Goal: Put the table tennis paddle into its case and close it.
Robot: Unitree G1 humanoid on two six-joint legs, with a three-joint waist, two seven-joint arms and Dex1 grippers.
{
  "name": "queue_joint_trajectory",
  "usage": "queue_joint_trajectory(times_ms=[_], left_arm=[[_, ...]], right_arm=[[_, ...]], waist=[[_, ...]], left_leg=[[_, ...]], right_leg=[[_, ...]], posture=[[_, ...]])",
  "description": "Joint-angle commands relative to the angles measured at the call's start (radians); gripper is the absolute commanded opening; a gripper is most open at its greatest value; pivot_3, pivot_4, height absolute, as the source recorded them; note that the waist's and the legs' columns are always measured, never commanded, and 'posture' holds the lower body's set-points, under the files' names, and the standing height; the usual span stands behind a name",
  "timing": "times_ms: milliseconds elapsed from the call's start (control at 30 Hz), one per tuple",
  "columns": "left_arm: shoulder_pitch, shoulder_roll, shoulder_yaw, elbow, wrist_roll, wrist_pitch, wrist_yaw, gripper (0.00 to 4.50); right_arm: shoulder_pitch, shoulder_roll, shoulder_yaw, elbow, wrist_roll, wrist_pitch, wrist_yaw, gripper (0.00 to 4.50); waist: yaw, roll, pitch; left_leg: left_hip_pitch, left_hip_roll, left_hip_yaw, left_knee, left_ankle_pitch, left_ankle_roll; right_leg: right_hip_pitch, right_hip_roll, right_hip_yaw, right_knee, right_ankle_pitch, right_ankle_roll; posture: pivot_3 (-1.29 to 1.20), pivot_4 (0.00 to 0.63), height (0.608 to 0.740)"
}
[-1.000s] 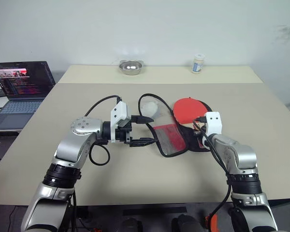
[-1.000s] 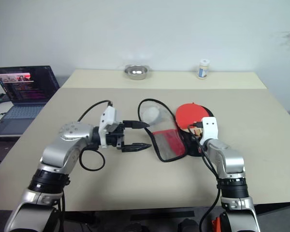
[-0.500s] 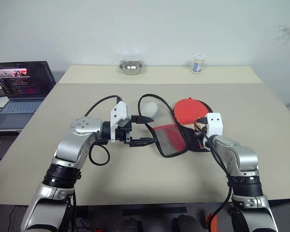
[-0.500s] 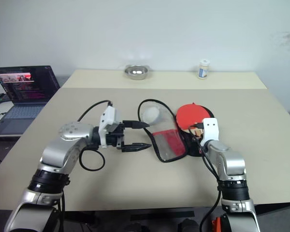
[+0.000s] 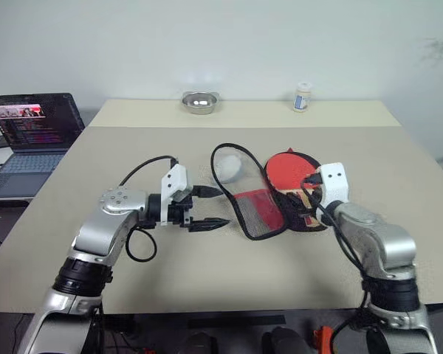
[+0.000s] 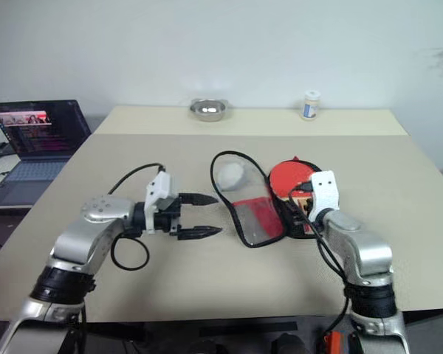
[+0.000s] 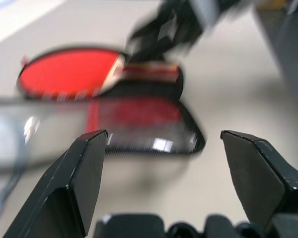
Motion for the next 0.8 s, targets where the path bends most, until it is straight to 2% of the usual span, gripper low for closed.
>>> queue_joint_trajectory(times_ms=[33,133,233,400,433,567,800], left_arm=[[-0.001,0.035,0.049,0.042,0.022,-0.012,0.026,3.99],[-0.002,0.037,0.012,0.111,0.081,-0.024,0.048,3.99],[-0.052,-0.013,-0.029,0.221,0.169,-0.053,0.134,3.42],[-0.131,-0.092,-0.069,0.325,0.206,-0.05,0.142,1.83],[-0.145,-0.107,-0.074,0.345,0.211,-0.054,0.142,1.39],[-0.194,-0.161,-0.08,0.4,0.207,-0.065,0.116,0.01],[-0.302,-0.253,-0.091,0.497,0.214,-0.093,0.082,0.01]], right_arm=[[0.038,-0.116,-0.076,-0.156,0.12,-0.013,0.172,4.48],[0.07,-0.237,-0.138,-0.203,0.186,-0.086,0.311,4.48],[0.079,-0.324,-0.228,-0.211,0.298,-0.069,0.416,4.5],[0.139,-0.469,-0.317,-0.245,0.376,-0.091,0.524,4.5],[0.156,-0.492,-0.328,-0.251,0.378,-0.102,0.537,4.5],[0.215,-0.551,-0.388,-0.263,0.432,-0.105,0.58,4.5],[0.294,-0.606,-0.463,-0.26,0.436,-0.117,0.573,4.5]], waist=[[0.004,-0.001,0.0],[0.004,-0.001,0.0],[0.006,-0.002,0.001],[0.022,-0.006,0.002],[0.023,-0.006,0.003],[0.025,-0.006,0.003],[0.028,-0.007,0.003]], left_leg=[[0.0,0.0,-0.001,0.0,0.0,0.0],[0.001,0.0,-0.001,0.0,0.0,0.0],[0.001,0.0,0.0,0.0,0.0,0.0],[0.001,0.0,-0.001,0.001,0.0,0.0],[0.001,0.0,-0.001,0.001,0.0,0.0],[0.0,0.0,0.0,0.001,0.0,0.001],[0.0,0.0,-0.001,0.002,0.0,0.001]], right_leg=[[0.001,0.0,-0.001,0.0,0.0,0.0],[0.002,0.0,-0.001,-0.002,-0.001,0.002],[0.003,-0.001,-0.001,-0.002,-0.001,0.002],[0.003,0.0,-0.001,-0.002,0.0,0.0],[0.003,0.0,-0.001,-0.003,0.0,0.0],[0.003,-0.001,-0.001,-0.004,0.0,0.0],[0.003,-0.001,-0.001,-0.003,0.0,0.0]], posture=[[0.0,0.15,0.74],[0.0,0.15,0.74],[0.0,0.15,0.74],[0.0,0.15,0.74],[0.0,0.15,0.74],[0.0,0.15,0.74],[0.0,0.15,0.74]])
